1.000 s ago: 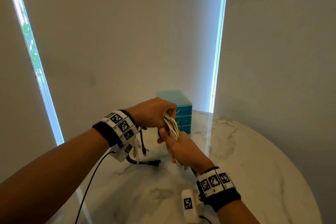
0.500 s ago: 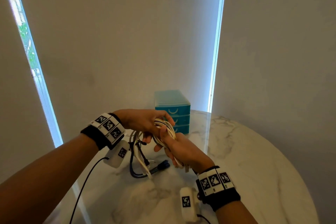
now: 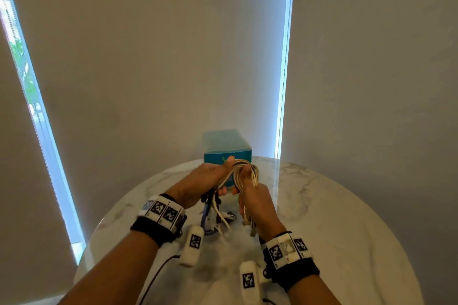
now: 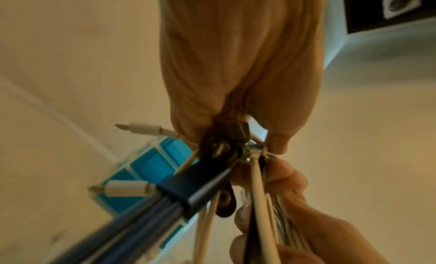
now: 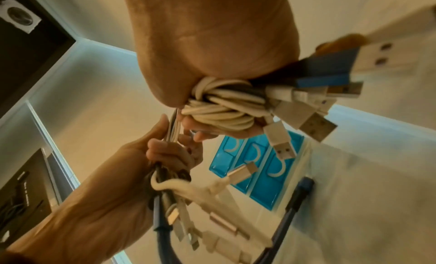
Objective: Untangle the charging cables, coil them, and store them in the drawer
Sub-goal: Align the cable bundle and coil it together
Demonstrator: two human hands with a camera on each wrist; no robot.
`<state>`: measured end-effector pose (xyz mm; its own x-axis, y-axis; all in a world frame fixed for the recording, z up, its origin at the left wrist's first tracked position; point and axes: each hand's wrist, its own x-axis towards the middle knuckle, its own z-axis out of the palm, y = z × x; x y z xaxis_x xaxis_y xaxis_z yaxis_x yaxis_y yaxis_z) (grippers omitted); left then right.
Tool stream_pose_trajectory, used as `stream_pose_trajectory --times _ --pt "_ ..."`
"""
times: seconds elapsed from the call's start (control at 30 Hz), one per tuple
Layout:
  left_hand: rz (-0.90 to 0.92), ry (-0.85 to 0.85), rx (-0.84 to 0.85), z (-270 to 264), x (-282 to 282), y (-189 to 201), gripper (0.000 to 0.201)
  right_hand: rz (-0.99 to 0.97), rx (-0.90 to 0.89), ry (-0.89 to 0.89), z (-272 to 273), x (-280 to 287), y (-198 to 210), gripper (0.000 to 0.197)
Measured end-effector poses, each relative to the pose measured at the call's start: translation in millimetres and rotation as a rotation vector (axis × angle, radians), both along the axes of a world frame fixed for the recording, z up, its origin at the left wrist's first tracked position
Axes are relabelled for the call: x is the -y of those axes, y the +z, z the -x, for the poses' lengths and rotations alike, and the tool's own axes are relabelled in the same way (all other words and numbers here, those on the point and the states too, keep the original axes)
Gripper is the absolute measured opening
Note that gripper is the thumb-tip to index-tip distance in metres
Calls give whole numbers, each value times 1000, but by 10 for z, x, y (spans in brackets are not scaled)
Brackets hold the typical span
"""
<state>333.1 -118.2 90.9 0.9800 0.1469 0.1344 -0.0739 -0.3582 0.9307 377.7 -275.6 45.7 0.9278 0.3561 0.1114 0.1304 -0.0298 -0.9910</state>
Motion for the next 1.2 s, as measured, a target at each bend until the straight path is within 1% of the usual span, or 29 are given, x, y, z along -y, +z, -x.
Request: stream_pose_trajectory --times 0.07,0.17,0.2,0.27,0.33,0.4,0.43,0.5,0.57,0.63,0.67,0.73,0.8,0.87,0.93,1.03,1.1,1.13,1.2 --pt "87 -54 -18 -66 103 -82 75 -18 -7 -58 -35 28 7 83" --pt "115 -91 -70 -116 298 -114 68 -63 -28 -136 -79 100 40 78" --pt "175 -123 -72 -132 350 -135 68 -79 -25 -156 -97 131 56 77" --pt "391 -203 -72 -157 389 -206 70 -97 -10 -170 -114 170 81 73" --pt "610 -252 -90 -201 371 -329 70 -91 -5 -183 -149 168 58 73" --pt "751 -258 -104 -249 387 -444 63 -94 -27 -195 -197 157 9 75" --pt "786 -251 -111 -267 413 -474 60 -92 -39 -196 -241 148 -26 77" --pt "778 -196 -111 -294 480 -475 57 -79 -61 -201 -291 142 -62 79" --pt "698 -80 -58 -325 532 -505 56 -74 -57 -196 -264 148 -46 78" --pt "645 -3 -6 -320 567 -552 56 -83 -44 -153 -196 134 -13 76" --pt "652 13 6 -301 579 -579 58 -92 -35 -123 -164 124 -5 75" --pt "658 45 13 -260 579 -627 63 -75 0 -84 -126 105 11 71" --pt "605 87 9 -227 561 -612 68 -33 36 -61 -125 82 6 60" --pt "589 94 6 -221 544 -594 69 -42 31 -17 -107 67 0 54" --pt "625 68 -6 -213 542 -611 70 -67 -11 13 -81 48 -11 57" --pt "748 -50 0 -186 518 -647 67 -48 -11 -32 -106 60 -20 58" --pt "823 -115 25 -185 487 -661 57 -63 2 -76 -152 95 -45 51" --pt "803 -105 28 -190 472 -656 53 -78 -2 -91 -170 112 -58 46" --pt "620 -41 22 -221 428 -642 52 -89 -31 -104 -190 134 -87 38"
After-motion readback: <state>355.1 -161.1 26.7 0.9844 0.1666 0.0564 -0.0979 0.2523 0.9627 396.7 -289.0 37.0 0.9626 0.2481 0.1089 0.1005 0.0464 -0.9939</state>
